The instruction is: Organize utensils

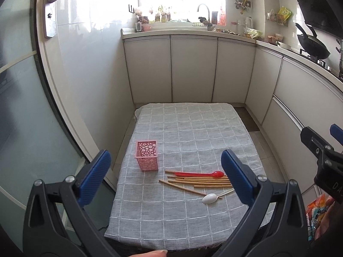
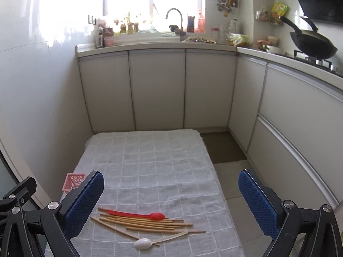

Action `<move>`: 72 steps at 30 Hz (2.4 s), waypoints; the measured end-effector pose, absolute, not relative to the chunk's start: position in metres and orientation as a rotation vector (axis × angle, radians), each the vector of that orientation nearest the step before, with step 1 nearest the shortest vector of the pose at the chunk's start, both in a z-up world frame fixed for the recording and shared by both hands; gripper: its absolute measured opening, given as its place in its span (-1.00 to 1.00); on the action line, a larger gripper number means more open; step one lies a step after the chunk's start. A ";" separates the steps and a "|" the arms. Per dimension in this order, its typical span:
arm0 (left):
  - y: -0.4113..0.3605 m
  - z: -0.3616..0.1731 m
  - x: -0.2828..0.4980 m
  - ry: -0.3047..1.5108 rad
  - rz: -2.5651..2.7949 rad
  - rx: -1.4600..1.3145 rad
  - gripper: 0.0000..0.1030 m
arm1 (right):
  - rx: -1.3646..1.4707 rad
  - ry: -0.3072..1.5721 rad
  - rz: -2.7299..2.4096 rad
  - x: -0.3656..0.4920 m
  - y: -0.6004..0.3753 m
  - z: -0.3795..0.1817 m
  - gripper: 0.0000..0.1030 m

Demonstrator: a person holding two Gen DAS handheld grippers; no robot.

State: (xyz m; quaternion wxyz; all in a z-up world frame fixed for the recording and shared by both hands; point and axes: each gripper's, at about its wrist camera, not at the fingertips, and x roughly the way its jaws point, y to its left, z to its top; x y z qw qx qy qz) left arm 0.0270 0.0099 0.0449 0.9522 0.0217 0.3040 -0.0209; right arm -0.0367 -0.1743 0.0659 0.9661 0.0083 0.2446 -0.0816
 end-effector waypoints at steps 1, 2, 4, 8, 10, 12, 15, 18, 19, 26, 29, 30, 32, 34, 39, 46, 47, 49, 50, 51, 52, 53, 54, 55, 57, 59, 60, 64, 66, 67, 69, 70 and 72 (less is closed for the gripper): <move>0.011 0.046 0.028 0.618 -0.038 0.039 0.98 | 0.015 0.492 -0.165 -0.035 -0.174 0.066 1.00; 0.010 0.046 0.029 0.618 -0.036 0.040 0.98 | 0.015 0.489 -0.162 -0.034 -0.175 0.067 1.00; 0.007 0.046 0.033 0.621 -0.039 0.054 0.98 | 0.017 0.487 -0.156 -0.030 -0.177 0.068 1.00; 0.002 0.044 0.038 0.626 -0.049 0.056 0.98 | 0.002 0.497 -0.161 -0.021 -0.178 0.065 1.00; 0.001 0.044 0.042 0.626 -0.054 0.058 0.98 | 0.006 0.498 -0.163 -0.017 -0.179 0.064 1.00; -0.001 0.043 0.045 0.630 -0.054 0.062 0.98 | 0.011 0.503 -0.164 -0.013 -0.182 0.062 1.00; -0.003 0.043 0.049 0.629 -0.053 0.059 0.98 | 0.007 0.515 -0.171 -0.007 -0.185 0.059 1.00; -0.005 0.045 0.053 0.626 -0.051 0.058 0.98 | 0.003 0.516 -0.178 -0.003 -0.189 0.060 1.00; -0.005 0.045 0.054 0.625 -0.050 0.056 0.98 | 0.003 0.515 -0.179 -0.002 -0.189 0.059 1.00; -0.009 0.048 0.058 0.620 -0.053 0.057 0.98 | 0.012 0.504 -0.179 0.002 -0.196 0.062 1.00; -0.008 0.047 0.058 0.625 -0.053 0.057 0.98 | 0.018 0.503 -0.182 0.005 -0.199 0.064 1.00; -0.009 0.047 0.058 0.627 -0.053 0.057 0.98 | 0.015 0.504 -0.182 0.006 -0.199 0.064 1.00; -0.008 0.047 0.058 0.628 -0.051 0.059 0.98 | 0.009 0.503 -0.183 0.007 -0.199 0.065 1.00; -0.008 0.047 0.057 0.627 -0.053 0.058 0.98 | 0.005 0.501 -0.181 0.008 -0.197 0.066 1.00; -0.006 0.048 0.058 0.634 -0.051 0.060 0.98 | -0.005 0.502 -0.165 0.011 -0.191 0.066 1.00; -0.004 0.046 0.062 0.636 -0.051 0.050 0.98 | -0.008 0.505 -0.162 0.013 -0.189 0.066 1.00; -0.004 0.045 0.063 0.637 -0.051 0.049 0.98 | -0.005 0.506 -0.162 0.013 -0.190 0.066 1.00; -0.004 0.043 0.063 0.638 -0.051 0.048 0.98 | -0.003 0.512 -0.163 0.015 -0.191 0.065 1.00; -0.004 0.043 0.064 0.640 -0.051 0.048 0.98 | -0.001 0.514 -0.163 0.016 -0.192 0.065 1.00; -0.004 0.042 0.066 0.643 -0.052 0.046 0.98 | 0.001 0.518 -0.162 0.017 -0.193 0.064 1.00; -0.004 0.040 0.067 0.645 -0.053 0.044 0.98 | 0.002 0.521 -0.162 0.018 -0.194 0.063 1.00; -0.004 0.038 0.069 0.645 -0.055 0.041 0.98 | 0.003 0.526 -0.161 0.020 -0.196 0.061 1.00; -0.004 0.036 0.072 0.648 -0.057 0.036 0.98 | 0.002 0.533 -0.155 0.022 -0.197 0.059 1.00; -0.004 0.034 0.074 0.649 -0.061 0.032 0.98 | 0.001 0.541 -0.144 0.024 -0.199 0.056 1.00; -0.004 0.027 0.082 0.657 -0.080 0.024 0.98 | 0.005 0.565 -0.119 0.033 -0.204 0.049 1.00; -0.005 0.017 0.091 0.671 -0.100 0.024 0.98 | 0.008 0.604 -0.111 0.045 -0.212 0.037 1.00; -0.006 0.012 0.096 0.678 -0.108 0.029 0.98 | 0.011 0.627 -0.110 0.053 -0.216 0.029 1.00; -0.010 -0.016 0.117 0.731 -0.122 0.068 0.98 | 0.076 0.727 -0.107 0.079 -0.242 -0.006 1.00; -0.012 -0.032 0.127 0.765 -0.144 0.070 0.98 | 0.094 0.773 -0.114 0.090 -0.252 -0.023 1.00; -0.013 -0.042 0.133 0.791 -0.164 0.070 0.98 | 0.096 0.791 -0.121 0.094 -0.257 -0.032 1.00; -0.017 -0.061 0.144 0.854 -0.209 0.071 0.98 | 0.085 0.840 -0.131 0.104 -0.262 -0.050 1.00; -0.020 -0.072 0.150 0.886 -0.234 0.079 0.98 | 0.075 0.861 -0.132 0.109 -0.264 -0.058 1.00; -0.029 -0.093 0.159 0.949 -0.272 0.106 0.98 | 0.061 0.903 -0.127 0.118 -0.267 -0.075 1.00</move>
